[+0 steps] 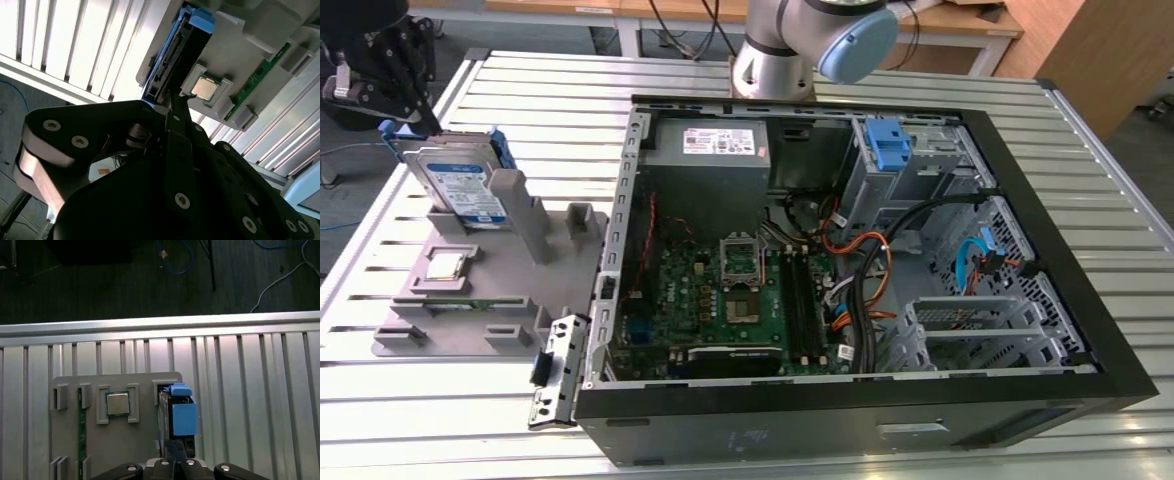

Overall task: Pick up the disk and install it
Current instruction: 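Pick up the disk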

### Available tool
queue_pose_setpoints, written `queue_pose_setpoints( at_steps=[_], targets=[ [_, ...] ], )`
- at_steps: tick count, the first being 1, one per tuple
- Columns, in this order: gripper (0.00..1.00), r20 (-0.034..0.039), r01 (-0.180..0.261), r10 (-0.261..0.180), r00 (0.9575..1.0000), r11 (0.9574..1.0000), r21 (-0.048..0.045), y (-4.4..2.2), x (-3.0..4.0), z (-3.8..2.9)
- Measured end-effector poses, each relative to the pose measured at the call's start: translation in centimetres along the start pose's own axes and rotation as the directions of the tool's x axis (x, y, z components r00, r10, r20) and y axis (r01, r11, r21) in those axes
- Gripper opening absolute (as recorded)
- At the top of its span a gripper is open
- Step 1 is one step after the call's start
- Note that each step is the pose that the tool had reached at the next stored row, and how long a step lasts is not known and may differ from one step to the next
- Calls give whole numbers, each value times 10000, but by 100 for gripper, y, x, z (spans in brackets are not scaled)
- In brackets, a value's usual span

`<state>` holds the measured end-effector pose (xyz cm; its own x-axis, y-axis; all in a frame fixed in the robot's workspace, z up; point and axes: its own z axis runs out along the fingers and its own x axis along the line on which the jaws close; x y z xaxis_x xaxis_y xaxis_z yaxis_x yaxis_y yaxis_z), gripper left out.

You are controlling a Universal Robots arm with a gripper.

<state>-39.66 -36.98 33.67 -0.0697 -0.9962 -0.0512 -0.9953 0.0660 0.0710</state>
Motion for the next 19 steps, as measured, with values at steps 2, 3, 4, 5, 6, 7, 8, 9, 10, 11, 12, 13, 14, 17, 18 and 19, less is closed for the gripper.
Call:
queue_pose_setpoints(
  at_steps=[2,3,4,5,6,7,8,9,10,11,12,13,14,17,18,19],
  targets=[
    [10,10,245,-245,9997,9997,-16,1,-1,-1],
    [10,30,348,-348,9994,9994,-22,0,-1,0],
    [10,52,411,-411,9991,9992,-26,0,-1,0],
    [10,83,470,-469,9989,9989,-30,0,0,0],
    [10,109,510,-510,9986,9987,-31,0,-1,0],
    [10,117,519,-519,9986,9986,-31,0,-1,1],
    [10,118,519,-519,9986,9986,-31,0,-1,1],
    [10,118,520,-520,9986,9986,-31,0,-1,1],
    [10,118,521,-521,9986,9986,-31,0,0,2],
    [10,118,522,-521,9986,9986,-32,-1,0,3],
    [10,119,522,-522,9986,9986,-29,-5,0,6],
    [10,118,523,-522,9986,9986,-31,-9,-1,6],
    [10,118,521,-521,9986,9986,-31,-14,-2,7],
    [10,119,521,-521,9986,9986,-31,-39,-7,10],
    [10,118,522,-521,9986,9986,-31,-49,-10,11],
    [10,118,521,-521,9986,9986,-32,-58,-13,11]
  ],
)
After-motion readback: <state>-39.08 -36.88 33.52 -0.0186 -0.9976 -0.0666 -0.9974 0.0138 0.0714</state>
